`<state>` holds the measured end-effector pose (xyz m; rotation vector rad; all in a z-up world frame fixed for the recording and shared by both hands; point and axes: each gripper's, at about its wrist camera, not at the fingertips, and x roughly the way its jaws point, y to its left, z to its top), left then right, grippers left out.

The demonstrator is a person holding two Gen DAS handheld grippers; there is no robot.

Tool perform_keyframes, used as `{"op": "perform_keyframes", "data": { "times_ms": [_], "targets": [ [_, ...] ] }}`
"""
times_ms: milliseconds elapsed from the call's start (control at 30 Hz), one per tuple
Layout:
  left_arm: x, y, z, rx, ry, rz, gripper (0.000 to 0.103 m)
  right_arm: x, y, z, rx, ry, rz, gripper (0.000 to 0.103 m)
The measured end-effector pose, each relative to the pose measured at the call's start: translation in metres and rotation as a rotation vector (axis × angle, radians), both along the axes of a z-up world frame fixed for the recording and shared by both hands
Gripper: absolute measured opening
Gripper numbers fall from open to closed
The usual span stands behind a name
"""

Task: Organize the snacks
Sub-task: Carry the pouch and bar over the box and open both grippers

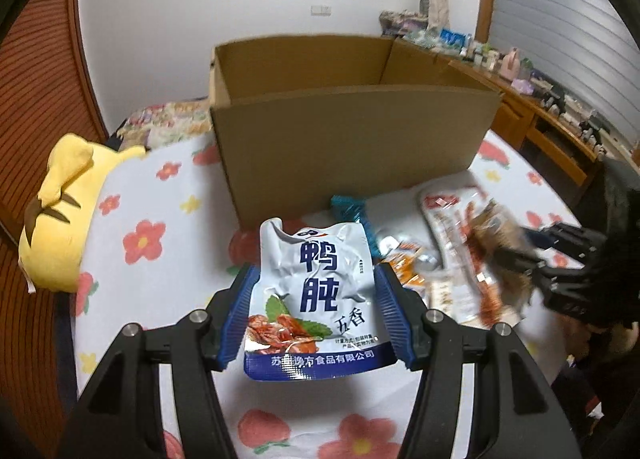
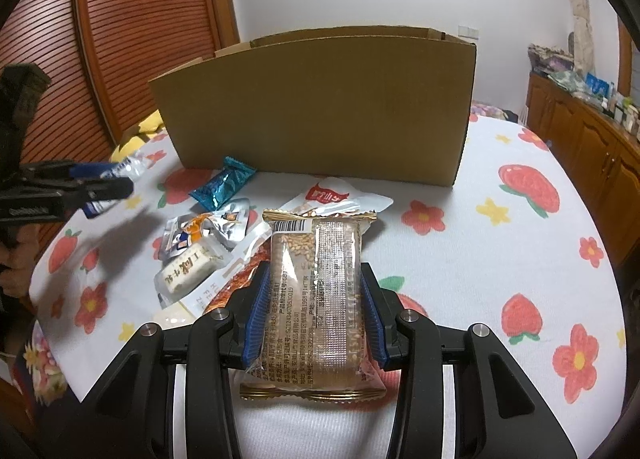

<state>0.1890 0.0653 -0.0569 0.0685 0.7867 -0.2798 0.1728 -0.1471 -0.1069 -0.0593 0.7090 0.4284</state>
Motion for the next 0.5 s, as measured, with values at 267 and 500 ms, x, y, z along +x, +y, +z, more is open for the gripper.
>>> {"op": "perform_keyframes", "data": {
  "times_ms": [267,500],
  "targets": [
    [-0.003,-0.015,0.022,-0.011,-0.062,-0.033,0.059,-0.002,0.000,0.001,0.005,-0.011,0.002,0.042],
    [0.004,-0.024,0.032,-0.032,-0.089,-0.051,0.059,-0.007,0.000,0.005,0.009,-0.048,0.007,0.042]
  ]
}}
